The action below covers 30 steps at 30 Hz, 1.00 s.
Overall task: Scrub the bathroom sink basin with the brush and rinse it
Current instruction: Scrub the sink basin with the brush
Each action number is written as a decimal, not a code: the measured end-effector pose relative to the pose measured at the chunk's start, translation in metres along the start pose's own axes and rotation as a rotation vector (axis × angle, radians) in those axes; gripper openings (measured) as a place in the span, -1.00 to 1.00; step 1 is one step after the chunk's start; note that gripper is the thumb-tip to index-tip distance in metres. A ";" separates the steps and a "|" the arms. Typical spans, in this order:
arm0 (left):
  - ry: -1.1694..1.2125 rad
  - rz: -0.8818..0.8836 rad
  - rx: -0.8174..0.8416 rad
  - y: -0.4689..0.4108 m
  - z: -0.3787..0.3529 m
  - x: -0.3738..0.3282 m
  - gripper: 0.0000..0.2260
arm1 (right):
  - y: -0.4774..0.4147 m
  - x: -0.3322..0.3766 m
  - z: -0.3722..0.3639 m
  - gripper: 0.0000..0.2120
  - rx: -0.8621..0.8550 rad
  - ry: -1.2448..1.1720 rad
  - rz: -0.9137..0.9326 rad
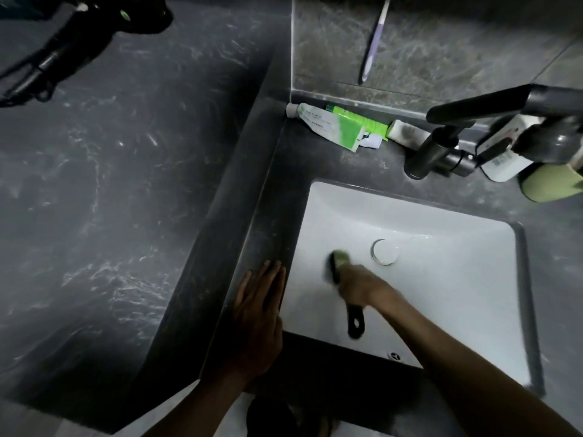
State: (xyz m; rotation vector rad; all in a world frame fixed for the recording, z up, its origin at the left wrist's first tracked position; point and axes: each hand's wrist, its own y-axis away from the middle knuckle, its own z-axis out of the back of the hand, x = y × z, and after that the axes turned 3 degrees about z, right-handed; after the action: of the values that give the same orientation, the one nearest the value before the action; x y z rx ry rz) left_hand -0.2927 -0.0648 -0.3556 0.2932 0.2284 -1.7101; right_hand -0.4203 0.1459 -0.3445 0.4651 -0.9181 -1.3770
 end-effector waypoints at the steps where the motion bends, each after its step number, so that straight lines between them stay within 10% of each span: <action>1: 0.005 0.002 0.002 0.000 0.000 0.000 -0.34 | -0.012 -0.003 0.007 -0.59 -0.107 0.007 -0.046; 4: 0.023 0.003 -0.008 -0.001 -0.001 0.001 -0.35 | -0.031 -0.015 0.023 -0.60 -0.210 0.033 -0.073; 10: 0.004 -0.012 -0.016 0.000 -0.001 0.003 -0.31 | 0.025 0.003 0.000 -0.73 0.197 0.110 0.116; 17: -0.001 -0.022 -0.052 0.001 -0.002 -0.001 -0.43 | -0.020 -0.030 0.020 -0.47 -0.177 0.067 -0.066; 23: -0.014 -0.045 -0.085 0.000 -0.003 0.000 -0.46 | 0.029 -0.018 -0.017 -0.67 0.203 0.240 0.140; 30: 0.015 -0.049 -0.118 0.000 -0.007 -0.002 -0.49 | -0.006 -0.056 0.017 -0.53 -0.220 0.169 -0.055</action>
State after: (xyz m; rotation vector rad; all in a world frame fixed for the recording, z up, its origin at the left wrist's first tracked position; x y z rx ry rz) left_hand -0.2915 -0.0612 -0.3617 0.2141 0.3487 -1.7353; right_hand -0.4339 0.2027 -0.3546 0.4335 -0.6129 -1.4460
